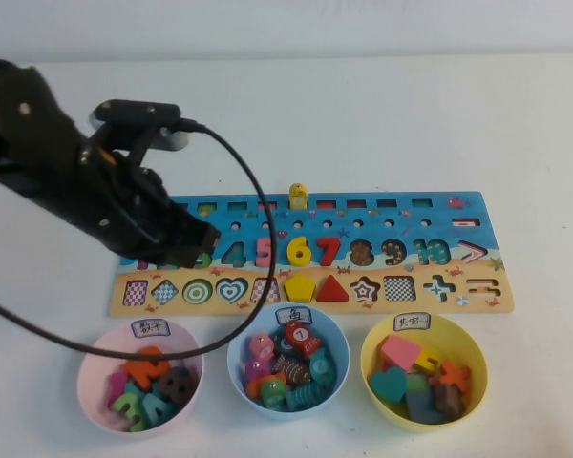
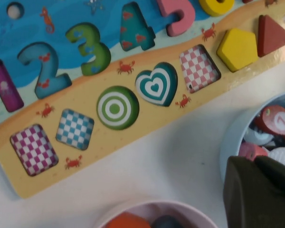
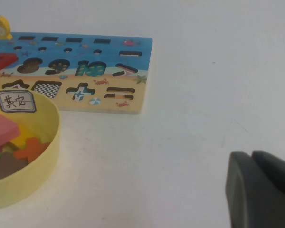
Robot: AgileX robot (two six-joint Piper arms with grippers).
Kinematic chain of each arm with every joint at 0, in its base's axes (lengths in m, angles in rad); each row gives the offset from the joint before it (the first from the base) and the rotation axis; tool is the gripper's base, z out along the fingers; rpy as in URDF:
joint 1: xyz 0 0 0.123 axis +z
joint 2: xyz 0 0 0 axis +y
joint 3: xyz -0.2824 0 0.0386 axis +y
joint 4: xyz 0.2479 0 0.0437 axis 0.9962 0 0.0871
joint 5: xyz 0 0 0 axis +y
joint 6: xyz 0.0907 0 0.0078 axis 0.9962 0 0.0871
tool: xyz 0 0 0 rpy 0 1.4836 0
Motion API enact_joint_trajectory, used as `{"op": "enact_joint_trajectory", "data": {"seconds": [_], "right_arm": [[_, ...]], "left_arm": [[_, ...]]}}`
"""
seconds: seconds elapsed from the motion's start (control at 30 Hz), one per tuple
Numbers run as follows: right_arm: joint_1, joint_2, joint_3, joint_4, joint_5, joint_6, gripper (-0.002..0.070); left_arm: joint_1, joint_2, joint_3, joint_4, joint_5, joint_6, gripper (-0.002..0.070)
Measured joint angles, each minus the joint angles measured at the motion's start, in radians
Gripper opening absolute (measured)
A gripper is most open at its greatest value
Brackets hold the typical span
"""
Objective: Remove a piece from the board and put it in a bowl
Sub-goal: Pick up the "number 5"
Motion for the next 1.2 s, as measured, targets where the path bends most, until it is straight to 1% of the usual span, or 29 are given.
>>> {"op": "enact_joint_trajectory", "data": {"seconds": [0.23, 0.4, 0.47, 0.57, 0.7, 0.77, 0.83, 0.87, 0.93, 1.0, 1.1, 1.2], "right_arm": [[0.000, 0.000, 0.000, 0.000, 0.000, 0.000, -0.0017], [0.000, 0.000, 0.000, 0.000, 0.000, 0.000, -0.0017], [0.000, 0.000, 0.000, 0.000, 0.000, 0.000, -0.0017], [0.000, 0.000, 0.000, 0.000, 0.000, 0.000, -0.0017], [0.000, 0.000, 0.000, 0.000, 0.000, 0.000, -0.0017], [0.000, 0.000, 0.000, 0.000, 0.000, 0.000, -0.0017], [0.000, 0.000, 0.000, 0.000, 0.000, 0.000, -0.0017], [0.000, 0.000, 0.000, 0.000, 0.000, 0.000, -0.0017], [0.000, 0.000, 0.000, 0.000, 0.000, 0.000, -0.0017], [0.000, 0.000, 0.000, 0.000, 0.000, 0.000, -0.0017], [0.000, 0.000, 0.000, 0.000, 0.000, 0.000, -0.0017], [0.000, 0.000, 0.000, 0.000, 0.000, 0.000, -0.0017]], "left_arm": [[-0.073, 0.172, -0.186, 0.102, 0.062, -0.131, -0.0004], [-0.134, 0.285, -0.327, 0.205, 0.138, -0.237, -0.0004], [-0.156, 0.324, -0.386, 0.226, 0.165, -0.270, -0.0004], [-0.169, 0.380, -0.458, 0.237, 0.202, -0.296, -0.0004], [-0.171, 0.432, -0.527, 0.246, 0.223, -0.290, 0.0001], [-0.171, 0.451, -0.547, 0.246, 0.231, -0.274, 0.0032], [-0.171, 0.472, -0.554, 0.246, 0.242, -0.264, 0.0091], [-0.171, 0.482, -0.556, 0.246, 0.244, -0.264, 0.0145], [-0.171, 0.498, -0.556, 0.246, 0.244, -0.264, 0.0230], [-0.171, 0.515, -0.556, 0.246, 0.241, -0.287, 0.0298], [-0.171, 0.531, -0.556, 0.246, 0.221, -0.368, 0.0331], [-0.171, 0.545, -0.556, 0.256, 0.207, -0.415, 0.0342]]}}
